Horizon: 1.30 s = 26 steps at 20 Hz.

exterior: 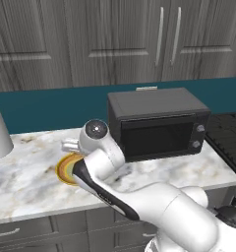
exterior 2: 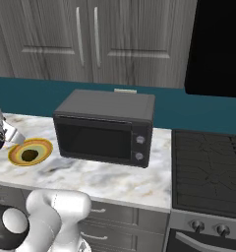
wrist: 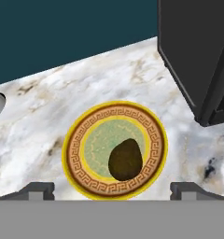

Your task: Pick the avocado and bread from the counter and place them on the plate. Then pick the jam from the cabinet and place it next to the plate. Lastly close the cabinet door.

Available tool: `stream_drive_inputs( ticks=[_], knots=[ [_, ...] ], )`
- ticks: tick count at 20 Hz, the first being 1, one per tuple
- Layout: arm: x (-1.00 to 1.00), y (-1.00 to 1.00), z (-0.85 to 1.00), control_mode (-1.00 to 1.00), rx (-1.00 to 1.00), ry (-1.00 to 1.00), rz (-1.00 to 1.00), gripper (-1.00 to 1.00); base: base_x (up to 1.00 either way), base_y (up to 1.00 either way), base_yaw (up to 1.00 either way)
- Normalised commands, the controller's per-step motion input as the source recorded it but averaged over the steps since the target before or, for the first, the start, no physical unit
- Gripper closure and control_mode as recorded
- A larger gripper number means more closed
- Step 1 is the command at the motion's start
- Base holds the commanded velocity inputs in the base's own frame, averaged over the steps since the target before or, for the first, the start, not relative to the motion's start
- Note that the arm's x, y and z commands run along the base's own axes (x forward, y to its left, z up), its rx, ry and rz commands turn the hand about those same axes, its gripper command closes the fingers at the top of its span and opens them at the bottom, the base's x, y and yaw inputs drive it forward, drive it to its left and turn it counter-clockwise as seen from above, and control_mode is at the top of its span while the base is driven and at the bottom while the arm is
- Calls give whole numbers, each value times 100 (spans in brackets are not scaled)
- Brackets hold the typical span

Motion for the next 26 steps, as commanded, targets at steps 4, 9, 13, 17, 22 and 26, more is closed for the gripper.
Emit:
stream_drive_inputs(
  ticks=[4,9,13,17,22,26],
  knots=[
    [-52,-13,44,-100,8,-2,1,-100,0,0,0],
    [-67,-43,33,-100,9,-9,8,-100,0,0,0],
    [-60,-64,34,-100,15,-9,14,-100,0,0,0],
    [-13,-17,13,100,6,-3,2,-100,0,0,0],
    [0,0,0,100,0,0,0,-100,-61,0,0],
    [0,0,0,100,0,0,0,-100,-62,15,0]
  ],
)
